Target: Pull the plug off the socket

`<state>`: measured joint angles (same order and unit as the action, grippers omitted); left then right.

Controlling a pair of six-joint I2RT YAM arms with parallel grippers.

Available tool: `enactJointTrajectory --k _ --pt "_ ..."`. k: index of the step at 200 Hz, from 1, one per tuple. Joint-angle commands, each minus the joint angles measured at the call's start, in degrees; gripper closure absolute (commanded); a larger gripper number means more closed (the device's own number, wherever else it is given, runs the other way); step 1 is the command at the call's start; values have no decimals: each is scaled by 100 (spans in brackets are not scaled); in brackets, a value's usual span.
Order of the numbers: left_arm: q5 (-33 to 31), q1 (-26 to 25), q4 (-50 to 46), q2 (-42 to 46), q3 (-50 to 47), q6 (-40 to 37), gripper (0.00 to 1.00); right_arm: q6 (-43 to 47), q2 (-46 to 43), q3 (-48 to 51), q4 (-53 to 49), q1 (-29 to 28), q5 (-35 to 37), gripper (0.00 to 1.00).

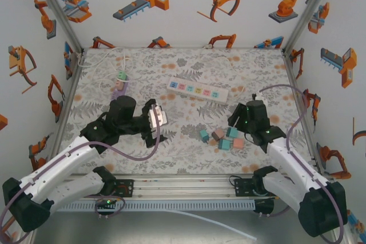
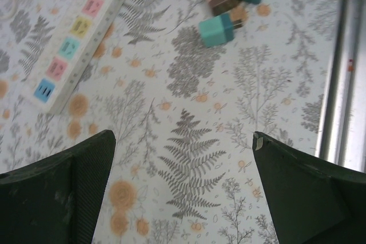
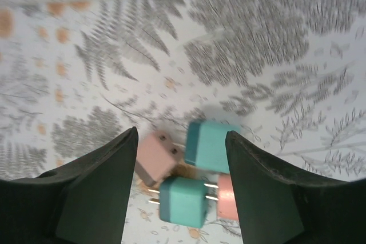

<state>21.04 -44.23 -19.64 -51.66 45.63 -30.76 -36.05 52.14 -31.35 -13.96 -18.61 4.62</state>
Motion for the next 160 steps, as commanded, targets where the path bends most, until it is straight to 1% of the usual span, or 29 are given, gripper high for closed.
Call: enactJointTrajectory --k 1,17,32,48,62,64,67,76,80,96,116,128,141,160 --pt "-1447 -12 272 95 -58 654 3 862 -71 -713 164 -107 120 40" --pt "-2217 53 427 82 -39 1222 3 1288 134 -1166 340 -424 302 38" --pt "-2733 270 427 4 76 1858 3 1787 466 -1621 454 -968 668 33" --pt "-2874 742 209 -172 294 2397 3 2228 1000 -2143 407 -1588 1085 26" --pt "-2991 1246 -9 -398 569 2912 3 2446 1460 -2540 326 -1979 1221 20" --pt "-2991 1324 -37 -433 605 2976 3 2467 1524 -2584 315 -2026 1224 19" --pt "-2973 1448 -72 -485 658 3048 3 2487 1609 -2668 307 -2092 1230 14" --pt "-2914 1793 -166 -665 825 3230 3 2568 1831 -2841 293 -2253 1226 11" --pt "-2924 1931 -197 -754 908 3329 3 2599 1927 -2907 288 -2314 1210 2" --pt "-2896 2474 -321 -1211 1257 3674 3 2704 2257 -3113 250 -2518 946 1" --pt "-2926 2998 -442 -1967 1750 3934 3 2613 2592 -3261 205 -2595 -49 1" --pt "-2889 3281 -503 -2518 2062 3990 3 2471 2761 -3277 209 -2628 -459 1" --pt "-2793 3526 -575 -3053 2384 4055 3 2341 2874 -3250 199 -2651 -646 1" --pt "-2626 3795 -349 -3656 2589 4082 3 2204 2903 -3115 240 -2673 -753 1"
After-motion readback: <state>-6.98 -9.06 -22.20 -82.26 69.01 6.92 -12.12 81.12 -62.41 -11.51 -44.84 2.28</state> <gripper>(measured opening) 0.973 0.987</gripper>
